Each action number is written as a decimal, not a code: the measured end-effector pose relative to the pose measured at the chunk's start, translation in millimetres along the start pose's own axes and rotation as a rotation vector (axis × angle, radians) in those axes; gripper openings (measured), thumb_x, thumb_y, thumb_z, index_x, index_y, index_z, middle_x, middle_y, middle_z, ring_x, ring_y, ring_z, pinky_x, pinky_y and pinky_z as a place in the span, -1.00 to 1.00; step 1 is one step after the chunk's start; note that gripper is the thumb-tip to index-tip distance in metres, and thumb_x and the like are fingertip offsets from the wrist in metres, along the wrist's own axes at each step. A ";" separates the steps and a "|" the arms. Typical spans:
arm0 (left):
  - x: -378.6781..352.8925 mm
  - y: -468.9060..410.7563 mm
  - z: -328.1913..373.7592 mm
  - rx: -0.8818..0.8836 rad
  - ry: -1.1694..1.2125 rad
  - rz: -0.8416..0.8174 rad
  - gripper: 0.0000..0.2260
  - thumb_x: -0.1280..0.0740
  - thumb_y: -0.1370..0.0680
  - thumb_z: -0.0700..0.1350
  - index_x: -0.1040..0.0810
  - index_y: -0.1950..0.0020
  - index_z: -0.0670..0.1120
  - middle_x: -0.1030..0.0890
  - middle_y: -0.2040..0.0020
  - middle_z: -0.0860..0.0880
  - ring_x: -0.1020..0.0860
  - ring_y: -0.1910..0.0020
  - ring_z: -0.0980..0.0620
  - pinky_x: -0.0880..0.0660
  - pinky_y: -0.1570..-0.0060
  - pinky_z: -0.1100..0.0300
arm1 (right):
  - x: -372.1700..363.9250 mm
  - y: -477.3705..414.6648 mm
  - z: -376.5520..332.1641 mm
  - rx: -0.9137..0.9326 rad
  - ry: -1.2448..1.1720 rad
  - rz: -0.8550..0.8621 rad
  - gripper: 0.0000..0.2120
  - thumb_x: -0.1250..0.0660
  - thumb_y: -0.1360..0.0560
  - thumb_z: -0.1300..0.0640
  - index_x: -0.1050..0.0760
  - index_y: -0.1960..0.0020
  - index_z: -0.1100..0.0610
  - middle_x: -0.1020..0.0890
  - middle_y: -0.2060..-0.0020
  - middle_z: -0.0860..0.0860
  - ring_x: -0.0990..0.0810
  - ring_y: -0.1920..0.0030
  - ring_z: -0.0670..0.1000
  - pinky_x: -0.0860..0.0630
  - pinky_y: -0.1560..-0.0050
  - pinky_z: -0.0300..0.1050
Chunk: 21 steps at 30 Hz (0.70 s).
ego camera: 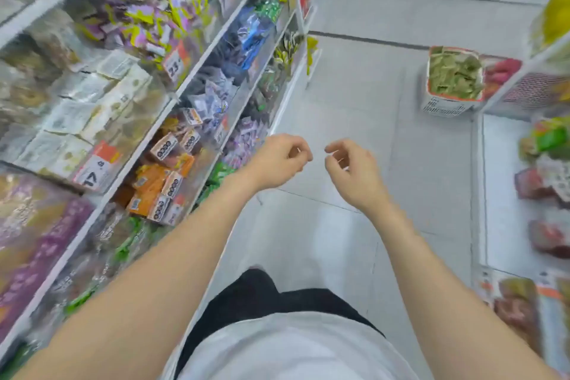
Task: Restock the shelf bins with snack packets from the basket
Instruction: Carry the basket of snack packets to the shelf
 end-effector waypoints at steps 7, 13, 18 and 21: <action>-21.8 -159.1 18.4 -0.081 -0.004 -0.214 -0.84 -0.30 -0.59 -0.16 -0.68 0.05 0.01 -0.70 0.24 0.01 -0.67 0.28 0.03 -0.65 0.18 0.04 | 52.0 -97.1 55.0 -0.101 0.212 0.077 -0.81 -0.27 -0.54 0.13 -0.59 -0.09 0.00 -0.64 0.23 -0.14 -0.63 0.17 -0.10 -0.58 0.11 -0.08; -2.1 -313.7 42.5 -0.200 -0.012 -0.262 -0.83 -0.29 -0.62 -0.17 -0.69 0.02 -0.03 -0.71 0.19 0.01 -0.66 0.24 0.04 -0.62 0.16 0.10 | 102.2 -218.8 79.9 -0.246 0.278 0.221 -0.82 -0.29 -0.52 0.13 -0.61 -0.06 -0.04 -0.63 0.29 -0.17 -0.61 0.20 -0.11 -0.50 0.07 -0.04; 12.6 -452.6 80.4 -0.286 -0.059 -0.351 -0.83 -0.28 -0.62 -0.18 -0.68 0.02 -0.07 -0.70 0.17 0.01 -0.65 0.18 0.04 -0.58 0.09 0.14 | 164.9 -317.4 99.0 -0.358 0.250 0.340 -0.82 -0.29 -0.51 0.16 -0.61 -0.03 -0.01 -0.63 0.35 -0.10 -0.62 0.24 -0.02 -0.59 0.08 0.02; 5.7 -528.6 107.0 -0.342 -0.091 -0.399 -0.82 -0.28 -0.59 -0.18 -0.67 0.06 -0.01 -0.69 0.18 0.04 -0.63 0.20 0.08 -0.54 0.13 0.18 | 202.4 -365.6 118.3 -0.413 0.252 0.405 -0.81 -0.29 -0.50 0.18 -0.62 -0.03 0.02 -0.63 0.37 -0.08 -0.59 0.25 -0.01 -0.54 0.05 -0.04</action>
Point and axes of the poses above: each hand's wrist, its own y-axis away from the middle knuckle, its own x-axis out of the back of the hand, z = x × y, the point moved 4 cm from there along -y, towards the middle knuckle
